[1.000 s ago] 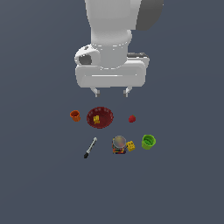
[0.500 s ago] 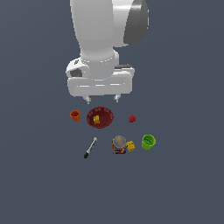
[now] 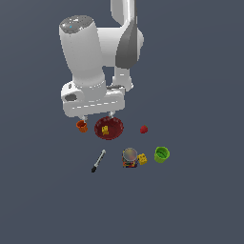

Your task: Pick up a designated object from a clutter of objects.

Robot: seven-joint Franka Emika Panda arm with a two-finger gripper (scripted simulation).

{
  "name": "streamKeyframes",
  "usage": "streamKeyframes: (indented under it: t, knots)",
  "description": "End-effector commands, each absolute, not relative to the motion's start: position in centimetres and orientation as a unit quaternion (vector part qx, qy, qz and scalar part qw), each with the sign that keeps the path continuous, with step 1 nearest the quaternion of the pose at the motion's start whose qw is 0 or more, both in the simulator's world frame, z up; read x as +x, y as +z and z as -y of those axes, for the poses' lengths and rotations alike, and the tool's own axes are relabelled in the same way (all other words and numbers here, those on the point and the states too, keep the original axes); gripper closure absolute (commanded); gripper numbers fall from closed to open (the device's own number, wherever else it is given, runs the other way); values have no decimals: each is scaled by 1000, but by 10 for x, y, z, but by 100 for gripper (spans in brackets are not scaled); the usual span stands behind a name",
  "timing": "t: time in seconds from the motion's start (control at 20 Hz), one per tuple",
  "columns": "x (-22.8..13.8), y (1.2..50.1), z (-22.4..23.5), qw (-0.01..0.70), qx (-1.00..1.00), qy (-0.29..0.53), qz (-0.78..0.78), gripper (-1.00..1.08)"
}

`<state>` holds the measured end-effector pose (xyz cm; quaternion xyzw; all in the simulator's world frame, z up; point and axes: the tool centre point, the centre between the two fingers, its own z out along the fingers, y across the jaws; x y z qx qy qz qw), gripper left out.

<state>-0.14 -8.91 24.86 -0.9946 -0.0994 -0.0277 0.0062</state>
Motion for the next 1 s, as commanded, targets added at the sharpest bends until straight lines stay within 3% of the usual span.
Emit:
streamKeyframes:
  t: [0.0,0.95]
  knots:
    - [-7,234,103,5,-993,-26,118,-92]
    - [-75,128,196,0,-967,-9,253,-92]
